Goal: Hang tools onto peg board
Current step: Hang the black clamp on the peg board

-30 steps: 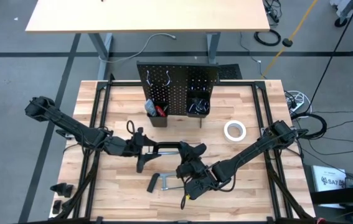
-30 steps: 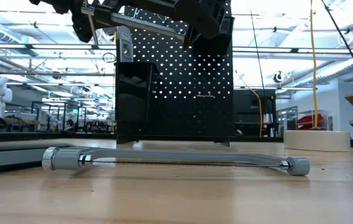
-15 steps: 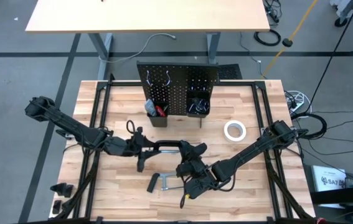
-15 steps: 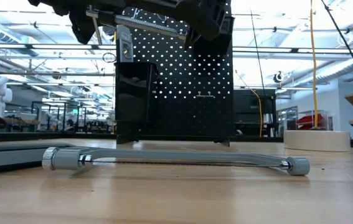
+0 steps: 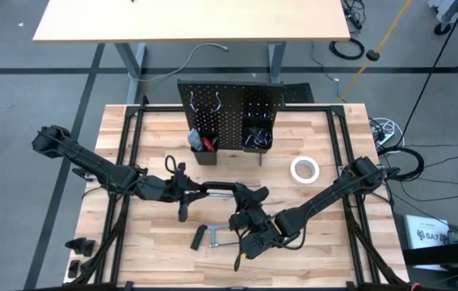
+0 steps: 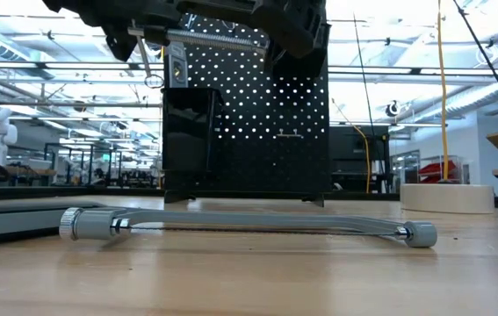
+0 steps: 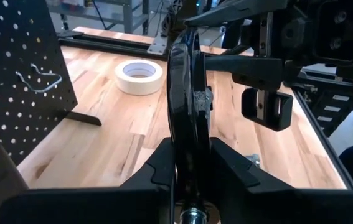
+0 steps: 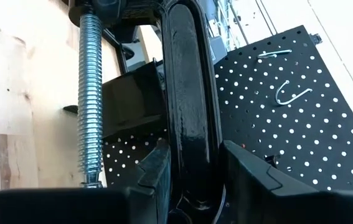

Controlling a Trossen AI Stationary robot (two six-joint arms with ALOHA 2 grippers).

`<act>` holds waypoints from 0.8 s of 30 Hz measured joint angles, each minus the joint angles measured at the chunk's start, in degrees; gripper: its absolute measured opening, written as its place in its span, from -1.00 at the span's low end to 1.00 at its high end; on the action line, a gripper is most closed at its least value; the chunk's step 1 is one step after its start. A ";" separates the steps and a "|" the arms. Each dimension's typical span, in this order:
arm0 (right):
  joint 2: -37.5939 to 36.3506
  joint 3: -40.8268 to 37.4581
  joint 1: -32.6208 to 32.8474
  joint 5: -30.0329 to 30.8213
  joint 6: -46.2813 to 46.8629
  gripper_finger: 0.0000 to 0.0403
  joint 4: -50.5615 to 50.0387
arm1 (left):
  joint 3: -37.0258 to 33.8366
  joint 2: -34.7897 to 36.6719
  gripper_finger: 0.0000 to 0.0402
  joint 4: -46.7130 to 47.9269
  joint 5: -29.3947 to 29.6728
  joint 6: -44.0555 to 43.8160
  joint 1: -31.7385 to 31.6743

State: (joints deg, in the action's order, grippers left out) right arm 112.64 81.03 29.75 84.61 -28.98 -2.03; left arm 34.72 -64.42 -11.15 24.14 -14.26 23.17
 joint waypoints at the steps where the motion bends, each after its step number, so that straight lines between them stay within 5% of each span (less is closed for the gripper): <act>1: 0.00 -0.02 -0.01 -0.01 -0.02 -0.47 0.01 | 0.00 0.00 -0.70 -0.06 0.18 0.43 -0.01; 3: 0.00 -0.02 -0.01 -0.04 0.05 -0.40 0.34 | 0.00 0.00 -0.70 -0.15 0.58 1.12 0.01; 12: -1.98 0.03 3.19 -1.09 6.26 0.47 3.21 | -0.02 -0.11 -0.70 0.32 1.05 2.57 0.10; 24: -11.48 0.03 16.80 5.27 8.19 0.56 4.02 | -0.02 6.23 -0.70 -0.11 0.64 4.30 0.93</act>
State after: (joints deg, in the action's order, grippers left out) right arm 101.16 81.06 46.55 89.88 -20.79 1.98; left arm 34.70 -58.20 -11.27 24.78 -9.96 24.10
